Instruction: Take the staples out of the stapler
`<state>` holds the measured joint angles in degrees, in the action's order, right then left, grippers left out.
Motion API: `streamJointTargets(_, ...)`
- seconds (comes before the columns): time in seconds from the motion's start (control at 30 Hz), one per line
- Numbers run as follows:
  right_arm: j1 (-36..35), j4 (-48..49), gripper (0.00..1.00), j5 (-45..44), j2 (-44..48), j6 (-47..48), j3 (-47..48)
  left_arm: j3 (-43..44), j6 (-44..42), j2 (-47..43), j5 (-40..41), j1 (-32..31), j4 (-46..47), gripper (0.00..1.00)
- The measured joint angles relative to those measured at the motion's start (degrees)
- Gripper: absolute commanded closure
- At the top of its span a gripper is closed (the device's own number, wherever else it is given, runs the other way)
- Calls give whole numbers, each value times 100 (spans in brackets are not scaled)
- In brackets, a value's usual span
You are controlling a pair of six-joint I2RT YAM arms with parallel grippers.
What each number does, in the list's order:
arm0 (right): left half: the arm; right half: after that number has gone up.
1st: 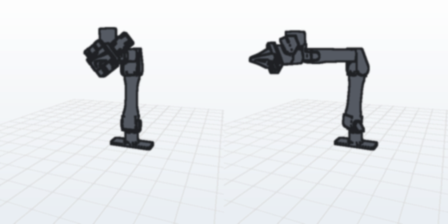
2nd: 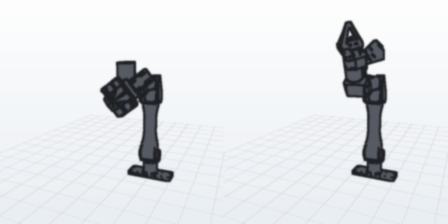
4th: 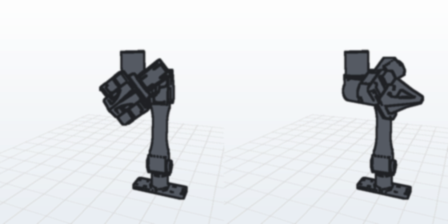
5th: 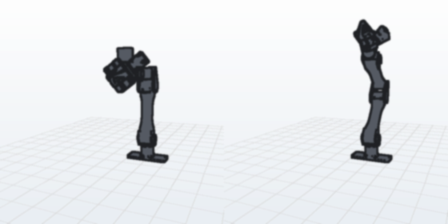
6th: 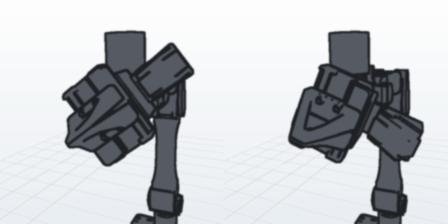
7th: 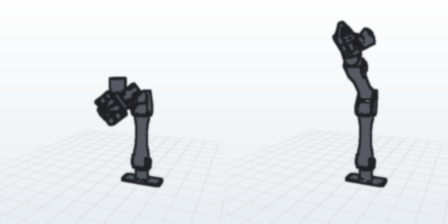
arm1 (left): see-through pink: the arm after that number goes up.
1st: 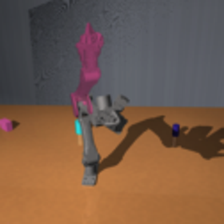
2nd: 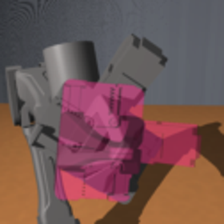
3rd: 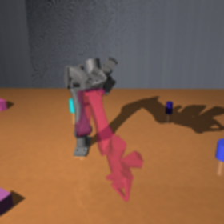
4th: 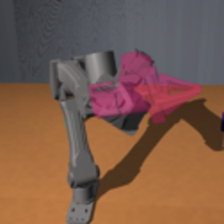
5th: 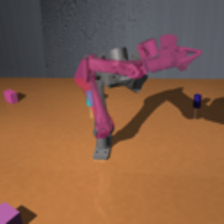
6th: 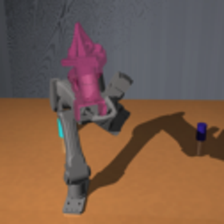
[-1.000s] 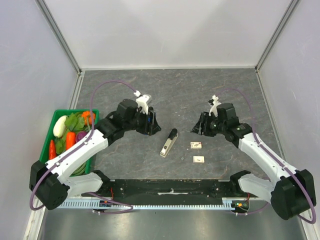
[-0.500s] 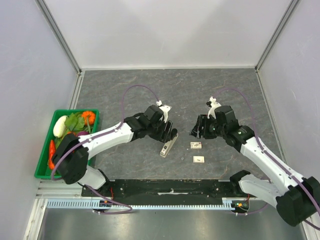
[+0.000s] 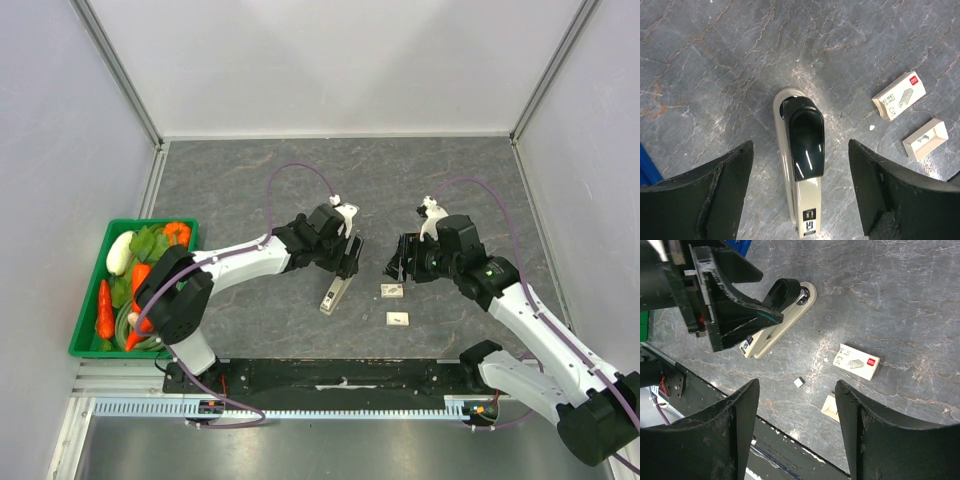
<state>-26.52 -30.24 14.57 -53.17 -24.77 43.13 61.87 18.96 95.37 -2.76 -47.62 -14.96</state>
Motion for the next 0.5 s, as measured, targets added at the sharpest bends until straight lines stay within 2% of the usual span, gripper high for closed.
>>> streamJointTargets(0.13,0,-57,30,20,66,44,0,103,-74,291,-28,-46,70,19)
streamJointTargets(0.33,0,-72,30,39,175,92,0,284,-195,686,-22,-157,160,30)
streamJointTargets(0.5,0,-120,31,37,190,144,0,446,-297,890,140,-249,160,56)
